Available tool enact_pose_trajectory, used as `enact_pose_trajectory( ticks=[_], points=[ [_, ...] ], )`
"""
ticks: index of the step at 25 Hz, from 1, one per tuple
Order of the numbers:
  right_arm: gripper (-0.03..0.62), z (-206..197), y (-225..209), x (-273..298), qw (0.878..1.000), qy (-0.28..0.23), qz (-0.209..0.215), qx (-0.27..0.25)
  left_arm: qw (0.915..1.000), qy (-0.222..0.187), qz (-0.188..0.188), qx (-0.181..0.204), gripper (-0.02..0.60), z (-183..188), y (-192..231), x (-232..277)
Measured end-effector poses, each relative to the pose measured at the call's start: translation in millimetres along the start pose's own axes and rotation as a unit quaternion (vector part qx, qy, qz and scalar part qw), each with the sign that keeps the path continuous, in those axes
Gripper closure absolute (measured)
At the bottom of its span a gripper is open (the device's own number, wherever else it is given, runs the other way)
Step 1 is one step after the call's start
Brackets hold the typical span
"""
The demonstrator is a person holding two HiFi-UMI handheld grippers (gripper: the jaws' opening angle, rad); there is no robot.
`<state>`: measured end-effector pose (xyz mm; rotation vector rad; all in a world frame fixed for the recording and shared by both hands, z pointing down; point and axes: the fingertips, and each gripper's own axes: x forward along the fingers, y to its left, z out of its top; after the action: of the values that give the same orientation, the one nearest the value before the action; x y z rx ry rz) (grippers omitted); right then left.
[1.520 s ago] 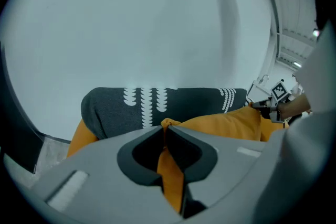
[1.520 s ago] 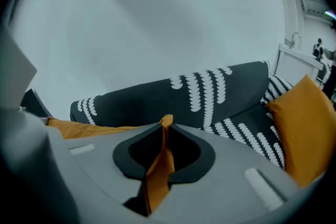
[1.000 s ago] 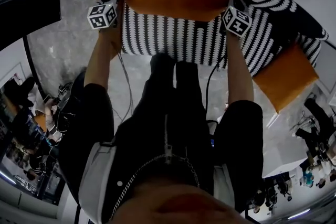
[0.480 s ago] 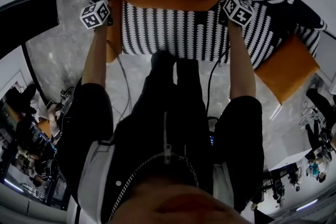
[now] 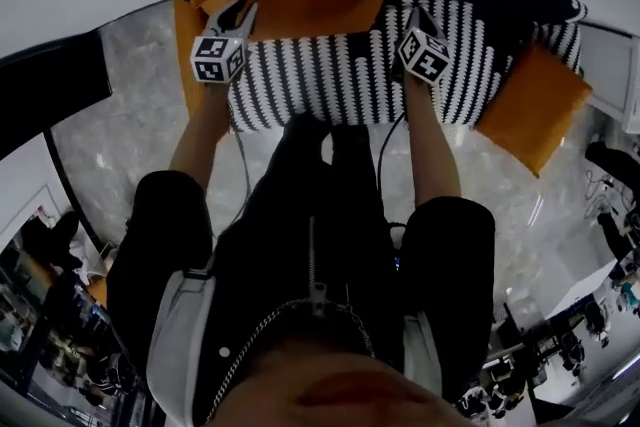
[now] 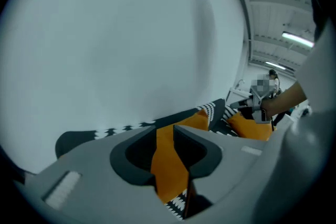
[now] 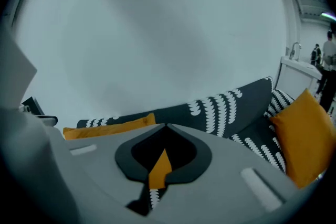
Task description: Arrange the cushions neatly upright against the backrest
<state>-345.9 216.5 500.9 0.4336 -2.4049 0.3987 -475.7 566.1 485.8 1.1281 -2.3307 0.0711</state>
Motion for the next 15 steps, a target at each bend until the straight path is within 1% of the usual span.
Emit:
enact_pose_trajectory(
  ticks=[3,5,8,10,13,14,15],
  points=[
    [0.591,10,-12,-26,1.000,-0.015,-0.010,-0.006,0.9977,0.003,-0.063,0.024,0.472,13,-68,24],
    [0.591,16,-31,-48,0.999,-0.026,-0.017,-0.012,0.9939,-0.002,-0.104,0.037,0.481,24,-117,40],
    [0.591,14,-77,-92,0.997,-0.045,-0.056,-0.003,0.9829,-0.006,-0.175,0.057,0.490,36,-190,66],
    [0.591,9,-110,-117,0.995,-0.053,-0.086,0.011,0.9743,-0.001,-0.213,0.073,0.491,40,-231,79],
    [0.591,9,-166,-149,0.989,-0.070,-0.123,0.043,0.9650,0.005,-0.244,0.096,0.505,47,-286,100],
    [0.591,8,-186,-161,0.987,-0.076,-0.133,0.056,0.9629,0.007,-0.249,0.105,0.531,49,-305,107],
    [0.591,6,-208,-174,0.984,-0.082,-0.144,0.068,0.9605,0.010,-0.254,0.114,0.571,50,-324,115]
  ],
)
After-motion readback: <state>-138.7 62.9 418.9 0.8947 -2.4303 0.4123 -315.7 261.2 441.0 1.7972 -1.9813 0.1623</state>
